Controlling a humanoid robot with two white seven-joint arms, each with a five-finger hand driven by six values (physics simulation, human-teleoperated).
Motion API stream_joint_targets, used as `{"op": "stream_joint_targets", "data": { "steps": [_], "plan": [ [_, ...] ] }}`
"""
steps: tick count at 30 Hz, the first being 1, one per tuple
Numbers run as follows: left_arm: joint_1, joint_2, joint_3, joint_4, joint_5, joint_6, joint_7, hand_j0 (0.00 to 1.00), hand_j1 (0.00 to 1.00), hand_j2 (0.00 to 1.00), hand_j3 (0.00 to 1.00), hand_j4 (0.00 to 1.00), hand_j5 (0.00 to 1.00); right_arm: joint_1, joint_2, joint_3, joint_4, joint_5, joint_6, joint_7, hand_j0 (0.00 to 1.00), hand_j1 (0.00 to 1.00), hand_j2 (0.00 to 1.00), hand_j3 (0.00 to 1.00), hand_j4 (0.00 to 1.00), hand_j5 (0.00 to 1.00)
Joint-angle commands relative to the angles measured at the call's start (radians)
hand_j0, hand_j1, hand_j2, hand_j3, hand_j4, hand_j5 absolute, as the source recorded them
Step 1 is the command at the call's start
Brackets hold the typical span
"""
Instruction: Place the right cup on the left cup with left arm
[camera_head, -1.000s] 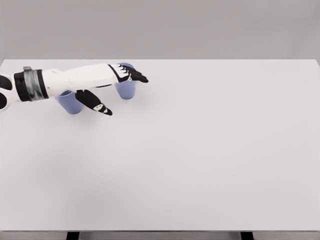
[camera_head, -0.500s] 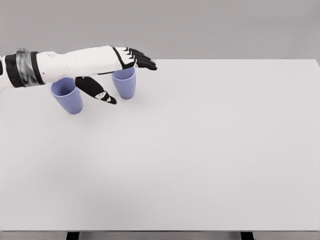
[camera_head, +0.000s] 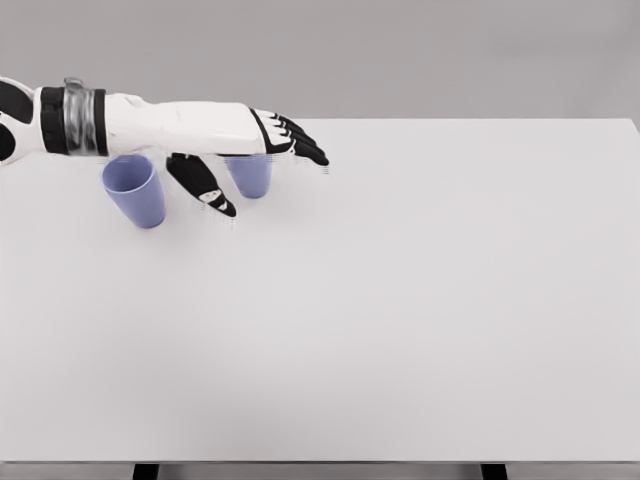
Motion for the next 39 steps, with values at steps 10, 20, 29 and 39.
{"op": "stream_joint_targets", "data": {
  "steps": [10, 20, 29, 39],
  "plan": [
    [0.008, -0.089, 0.01, 0.266, 0.002, -0.013, -0.005, 1.0, 1.0, 1.0, 1.0, 1.0, 1.0, 0.0, 0.0, 0.0, 0.0, 0.001, -0.001, 0.001, 1.0, 1.0, 1.0, 1.0, 1.0, 1.0],
    [0.067, -0.13, 0.016, 0.332, 0.0, -0.013, 0.004, 1.0, 1.0, 1.0, 1.0, 1.0, 1.0, 0.0, 0.0, 0.0, 0.0, 0.001, -0.001, 0.001, 1.0, 1.0, 1.0, 1.0, 1.0, 1.0],
    [0.1, -0.148, 0.053, 0.404, 0.0, -0.013, 0.015, 1.0, 1.0, 1.0, 1.0, 1.0, 1.0, 0.0, 0.0, 0.0, 0.0, 0.001, -0.001, 0.001, 1.0, 1.0, 1.0, 1.0, 1.0, 1.0],
    [0.146, -0.228, 0.059, 0.601, -0.004, -0.013, 0.017, 1.0, 1.0, 1.0, 1.0, 1.0, 1.0, 0.0, 0.0, 0.0, 0.0, 0.001, -0.001, 0.001, 1.0, 1.0, 1.0, 1.0, 1.0, 1.0]
  ]
}}
